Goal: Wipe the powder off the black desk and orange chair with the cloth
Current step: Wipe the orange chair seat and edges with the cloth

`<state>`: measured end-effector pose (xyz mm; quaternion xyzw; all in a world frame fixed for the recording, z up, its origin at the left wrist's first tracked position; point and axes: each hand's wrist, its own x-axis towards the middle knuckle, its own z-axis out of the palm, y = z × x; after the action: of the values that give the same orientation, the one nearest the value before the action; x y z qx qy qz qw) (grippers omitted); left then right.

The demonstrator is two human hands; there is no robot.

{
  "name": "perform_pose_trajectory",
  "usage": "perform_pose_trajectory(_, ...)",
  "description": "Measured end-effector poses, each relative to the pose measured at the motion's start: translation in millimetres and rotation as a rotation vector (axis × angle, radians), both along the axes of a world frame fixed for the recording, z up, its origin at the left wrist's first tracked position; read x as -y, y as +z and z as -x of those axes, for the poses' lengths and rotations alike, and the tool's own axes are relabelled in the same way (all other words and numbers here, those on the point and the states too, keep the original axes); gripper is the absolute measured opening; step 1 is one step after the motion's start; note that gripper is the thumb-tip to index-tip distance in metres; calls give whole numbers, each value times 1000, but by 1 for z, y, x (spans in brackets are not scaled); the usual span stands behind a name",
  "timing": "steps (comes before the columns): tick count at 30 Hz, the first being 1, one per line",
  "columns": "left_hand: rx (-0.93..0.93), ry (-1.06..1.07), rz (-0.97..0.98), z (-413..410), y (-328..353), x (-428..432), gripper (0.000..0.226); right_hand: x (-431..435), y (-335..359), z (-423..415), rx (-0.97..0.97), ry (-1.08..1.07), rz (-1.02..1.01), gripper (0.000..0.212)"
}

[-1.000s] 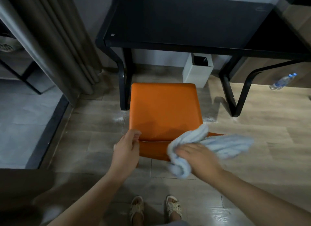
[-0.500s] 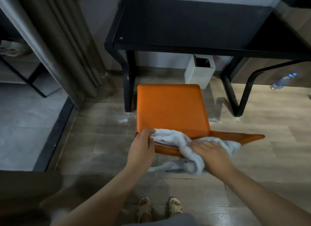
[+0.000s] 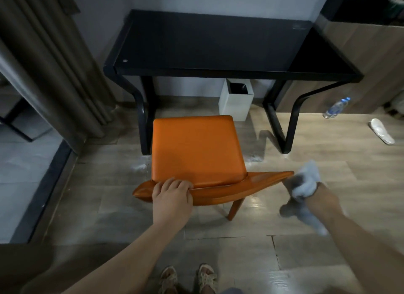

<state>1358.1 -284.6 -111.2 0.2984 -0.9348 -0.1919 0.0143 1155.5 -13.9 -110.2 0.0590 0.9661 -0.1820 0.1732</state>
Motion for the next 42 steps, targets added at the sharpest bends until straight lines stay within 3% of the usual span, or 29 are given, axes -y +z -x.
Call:
perform_pose_trajectory(2, -28, 22, 16, 0, -1, -7, 29, 8, -12, -20, 65, -167, 252, 22)
perform_pose_trajectory(5, -120, 73, 6, -3, -1, -12, 25, 31, -19, -39, 196, -250, 647, 20)
perform_pose_trajectory(8, -201, 143, 77, -10, -1, -18, 14, 56, -19, -49, 343, -366, 859, 30)
perform_pose_trajectory(10, -188, 210, 151, -16, -3, -24, 11, 67, -14, -52, 444, -476, 952, 23)
perform_pose_trajectory(13, -157, 444, 38, -19, -9, -30, 38, 84, -4, -60, 514, -683, 1110, 26)
perform_pose_trajectory(16, -244, 749, -180, -14, -10, -36, 96, 95, 6, -67, 519, -745, 1153, 41)
perform_pose_trajectory(19, -349, 1087, -556, -6, -8, -39, 124, 102, 13, -71, 515, -745, 1130, 57)
perform_pose_trajectory(22, -495, 1318, -1052, 5, -13, -37, 114, 106, 14, -67, 530, -667, 1076, 42)
perform_pose_trajectory(25, -627, 1327, -1360, 17, -14, -28, 85, 107, 11, -59, 688, -663, 1113, 41)
perform_pose_trajectory(28, -675, 1305, -1427, 25, -12, -20, 79, 108, 6, -52, 780, -734, 1135, 58)
perform_pose_trajectory(33, -682, 1265, -1523, 23, -18, -16, 69, 111, -1, -51, 738, -733, 1168, 41)
perform_pose_trajectory(42, -819, 1172, -1544, 25, -25, -18, 73, 110, -10, -43, 661, -717, 1246, 35)
